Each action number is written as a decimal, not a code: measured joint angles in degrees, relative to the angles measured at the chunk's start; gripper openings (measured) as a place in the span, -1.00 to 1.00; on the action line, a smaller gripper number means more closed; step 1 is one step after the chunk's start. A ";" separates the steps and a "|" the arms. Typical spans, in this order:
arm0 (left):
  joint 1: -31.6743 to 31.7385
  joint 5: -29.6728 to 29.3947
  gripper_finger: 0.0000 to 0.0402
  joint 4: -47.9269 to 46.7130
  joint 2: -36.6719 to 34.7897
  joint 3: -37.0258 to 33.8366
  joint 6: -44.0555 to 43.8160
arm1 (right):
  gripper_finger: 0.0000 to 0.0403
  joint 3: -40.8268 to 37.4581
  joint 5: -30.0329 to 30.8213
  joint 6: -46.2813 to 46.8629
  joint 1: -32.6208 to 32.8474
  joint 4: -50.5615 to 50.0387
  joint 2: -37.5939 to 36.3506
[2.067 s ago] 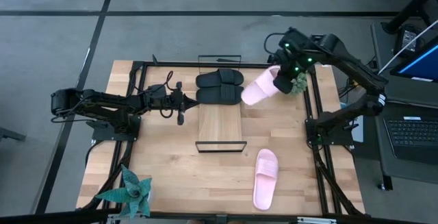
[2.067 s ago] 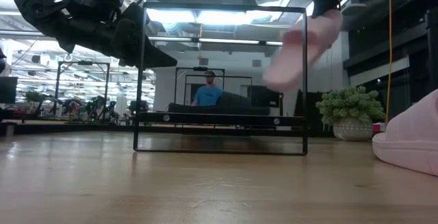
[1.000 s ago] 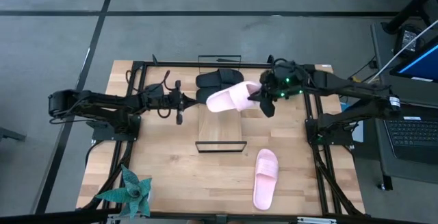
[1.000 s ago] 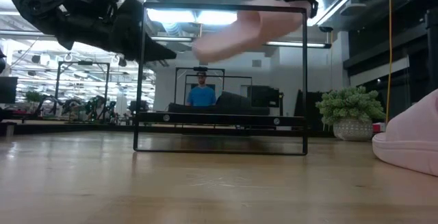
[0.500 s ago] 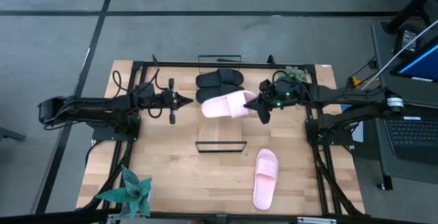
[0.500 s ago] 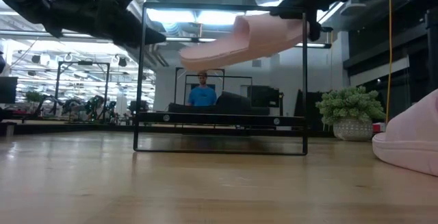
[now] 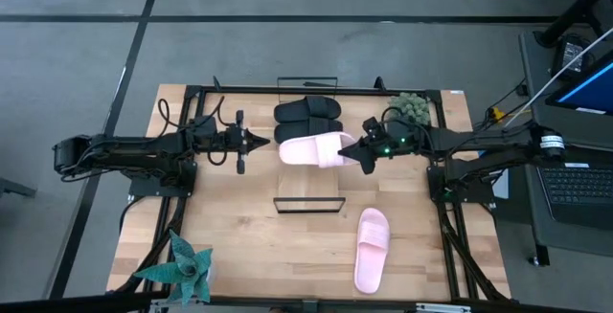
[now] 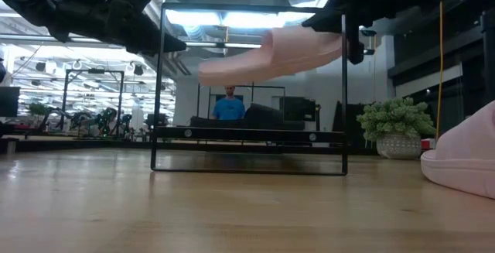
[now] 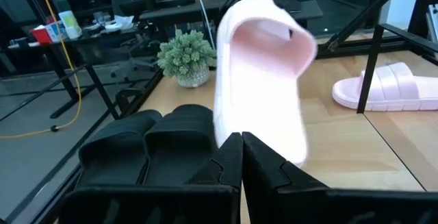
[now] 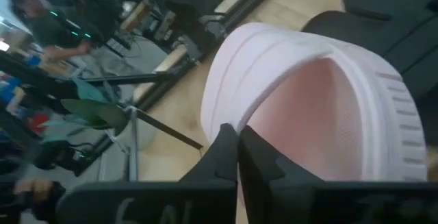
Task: Pick and place slides into the shelf
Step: Put the top pink slide on the shelf
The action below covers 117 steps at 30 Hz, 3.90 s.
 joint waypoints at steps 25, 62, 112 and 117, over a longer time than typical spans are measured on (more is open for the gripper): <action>-0.04 -0.22 -1.00 0.09 0.01 0.00 -1.15 | -0.99 -5.71 6.85 6.36 8.24 13.93 8.01; -0.04 -0.31 -1.00 -1.42 0.05 0.00 -1.14 | -0.99 -17.33 5.36 11.68 4.49 40.37 13.77; -0.04 -0.55 -1.00 -1.63 0.03 0.00 -1.14 | -0.99 -13.36 -7.58 21.49 -3.58 38.24 20.22; -0.04 -0.55 -1.00 -1.66 0.03 0.00 -1.11 | -0.99 -13.36 -7.63 21.57 -3.56 38.26 20.42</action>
